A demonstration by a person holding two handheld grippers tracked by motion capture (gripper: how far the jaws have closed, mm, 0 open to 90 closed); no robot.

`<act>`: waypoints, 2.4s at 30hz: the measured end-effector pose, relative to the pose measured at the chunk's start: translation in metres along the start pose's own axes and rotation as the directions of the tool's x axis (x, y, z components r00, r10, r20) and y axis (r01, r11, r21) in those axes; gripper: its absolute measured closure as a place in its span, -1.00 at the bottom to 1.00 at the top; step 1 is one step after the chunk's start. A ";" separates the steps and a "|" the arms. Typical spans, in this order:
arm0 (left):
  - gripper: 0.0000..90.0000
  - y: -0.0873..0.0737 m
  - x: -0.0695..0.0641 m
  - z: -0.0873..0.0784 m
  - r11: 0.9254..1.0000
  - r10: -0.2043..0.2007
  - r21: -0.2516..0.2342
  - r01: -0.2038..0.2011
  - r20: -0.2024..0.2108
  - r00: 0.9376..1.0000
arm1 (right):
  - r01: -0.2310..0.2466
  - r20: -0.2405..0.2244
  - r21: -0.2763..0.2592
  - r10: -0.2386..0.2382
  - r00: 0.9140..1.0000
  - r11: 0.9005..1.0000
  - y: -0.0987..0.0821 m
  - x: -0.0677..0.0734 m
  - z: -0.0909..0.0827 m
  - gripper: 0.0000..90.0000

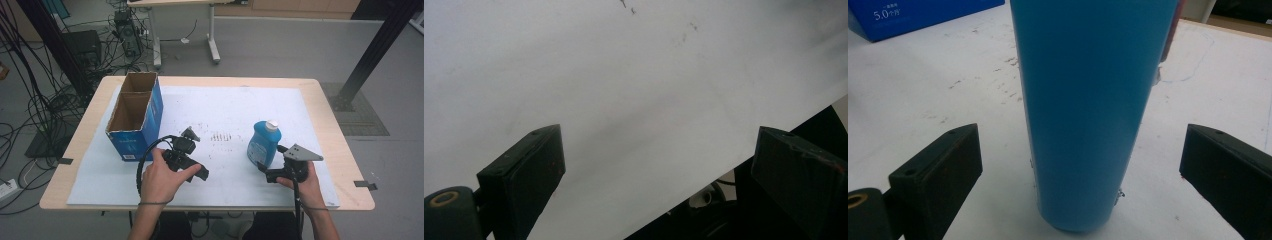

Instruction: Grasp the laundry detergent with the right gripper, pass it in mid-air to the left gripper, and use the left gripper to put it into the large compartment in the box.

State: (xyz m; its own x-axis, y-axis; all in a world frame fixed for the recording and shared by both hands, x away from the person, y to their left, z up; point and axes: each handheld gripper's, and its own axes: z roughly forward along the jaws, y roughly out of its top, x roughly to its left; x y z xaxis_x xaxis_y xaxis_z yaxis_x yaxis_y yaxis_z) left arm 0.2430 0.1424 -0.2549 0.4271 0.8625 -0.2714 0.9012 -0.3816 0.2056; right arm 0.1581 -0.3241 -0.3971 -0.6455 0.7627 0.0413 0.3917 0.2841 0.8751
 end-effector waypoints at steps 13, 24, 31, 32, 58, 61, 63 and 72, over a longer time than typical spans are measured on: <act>-0.84 0.000 0.000 0.002 1.000 -0.003 0.002 0.003 0.005 1.000 | -0.007 0.000 -0.021 0.007 1.000 1.000 -0.006 -0.001 0.006 -0.91; -0.84 0.000 0.001 0.003 1.000 -0.005 0.004 0.005 0.006 1.000 | 0.000 0.001 -0.038 0.000 1.000 0.999 -0.007 -0.001 0.010 -0.91; -0.84 0.000 0.001 0.003 1.000 -0.007 0.003 0.007 0.008 1.000 | 0.002 -0.002 -0.041 -0.002 1.000 0.999 -0.007 -0.001 0.013 -0.91; -0.84 0.000 0.002 0.004 1.000 -0.007 0.004 0.007 0.006 1.000 | 0.001 -0.002 -0.042 -0.001 1.000 0.999 -0.007 -0.001 0.014 -0.91; -0.84 0.001 0.003 0.009 1.000 -0.011 0.009 0.011 0.013 1.000 | -0.012 -0.006 -0.064 0.011 1.000 0.998 -0.008 -0.002 0.026 -0.90; -0.84 0.002 0.004 0.010 1.000 -0.012 0.011 0.012 0.014 1.000 | -0.009 -0.007 -0.064 0.008 1.000 0.998 -0.008 -0.002 0.027 -0.90; -0.84 0.002 0.005 0.010 1.000 -0.014 0.010 0.014 0.015 1.000 | -0.011 -0.007 -0.066 0.011 1.000 0.998 -0.008 -0.002 0.028 -0.90; -0.84 0.002 0.005 0.011 1.000 -0.015 0.011 0.015 0.014 1.000 | -0.015 -0.005 -0.068 0.015 1.000 0.998 -0.008 -0.002 0.028 -0.90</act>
State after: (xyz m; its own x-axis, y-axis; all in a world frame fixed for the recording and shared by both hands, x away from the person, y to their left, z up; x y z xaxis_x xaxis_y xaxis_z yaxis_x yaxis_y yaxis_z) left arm 0.2477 0.1424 -0.2657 0.4145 0.8633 -0.2880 0.9082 -0.3722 0.1915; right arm 0.1743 -0.3112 -0.4179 -0.6432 0.7636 0.0568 0.3561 0.2327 0.9050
